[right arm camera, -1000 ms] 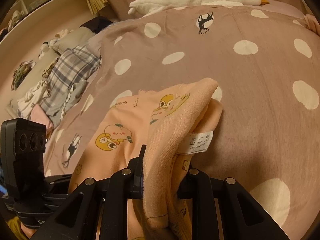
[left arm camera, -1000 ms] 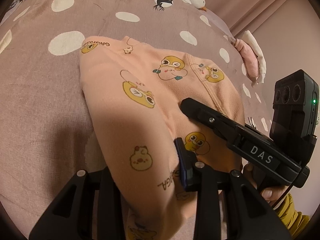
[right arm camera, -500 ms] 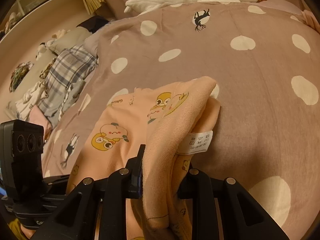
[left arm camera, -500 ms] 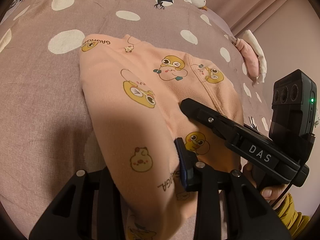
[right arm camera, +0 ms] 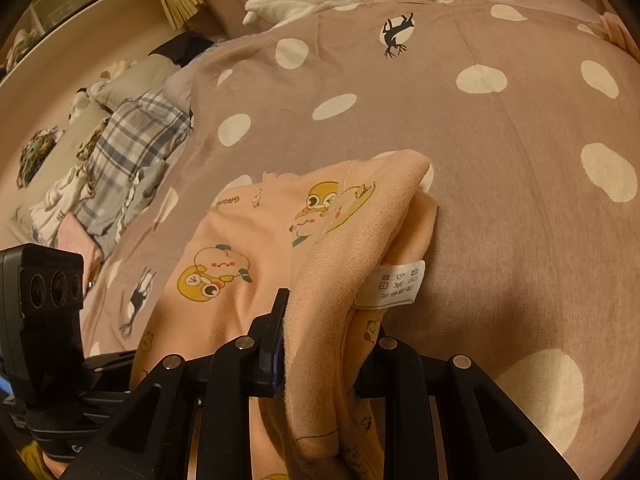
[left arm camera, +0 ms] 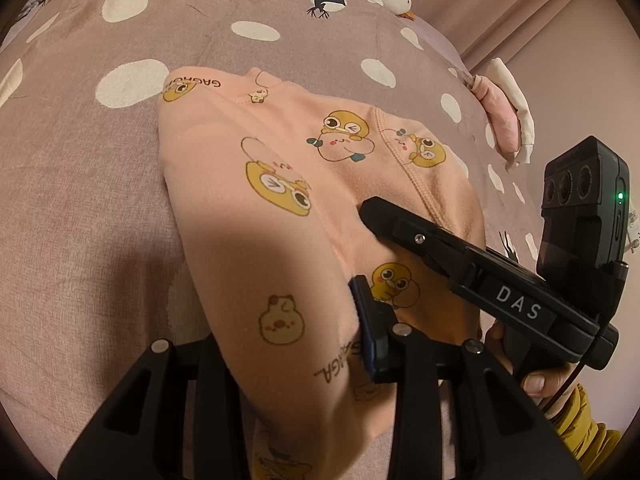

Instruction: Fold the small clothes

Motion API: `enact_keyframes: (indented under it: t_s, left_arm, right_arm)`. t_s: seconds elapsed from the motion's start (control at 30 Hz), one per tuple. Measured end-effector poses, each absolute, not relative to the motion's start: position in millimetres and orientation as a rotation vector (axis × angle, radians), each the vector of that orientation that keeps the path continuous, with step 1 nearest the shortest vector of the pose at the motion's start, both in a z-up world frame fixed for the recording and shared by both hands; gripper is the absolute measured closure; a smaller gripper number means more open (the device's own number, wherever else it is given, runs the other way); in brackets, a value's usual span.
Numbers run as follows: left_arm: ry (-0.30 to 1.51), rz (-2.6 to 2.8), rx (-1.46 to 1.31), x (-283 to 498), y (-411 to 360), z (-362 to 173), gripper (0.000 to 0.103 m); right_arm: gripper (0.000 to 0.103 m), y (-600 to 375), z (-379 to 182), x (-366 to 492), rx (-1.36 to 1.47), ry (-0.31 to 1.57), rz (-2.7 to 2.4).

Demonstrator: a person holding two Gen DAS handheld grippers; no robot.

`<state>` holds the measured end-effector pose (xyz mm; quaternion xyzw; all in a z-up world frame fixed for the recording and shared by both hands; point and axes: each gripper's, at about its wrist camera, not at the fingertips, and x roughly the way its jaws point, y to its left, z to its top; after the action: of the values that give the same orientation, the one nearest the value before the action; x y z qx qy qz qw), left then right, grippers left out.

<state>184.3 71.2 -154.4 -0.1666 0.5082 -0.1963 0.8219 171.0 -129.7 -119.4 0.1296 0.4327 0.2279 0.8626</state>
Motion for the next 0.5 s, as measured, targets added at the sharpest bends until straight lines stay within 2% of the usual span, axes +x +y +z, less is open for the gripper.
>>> enact_keyframes:
  t_s: [0.5]
  left_arm:
    - [1.086,-0.413,-0.354,184.1,73.4,-156.3,0.065]
  right_arm:
    - [0.076,-134.1,-123.8,172.8,0.303,0.924,0.465]
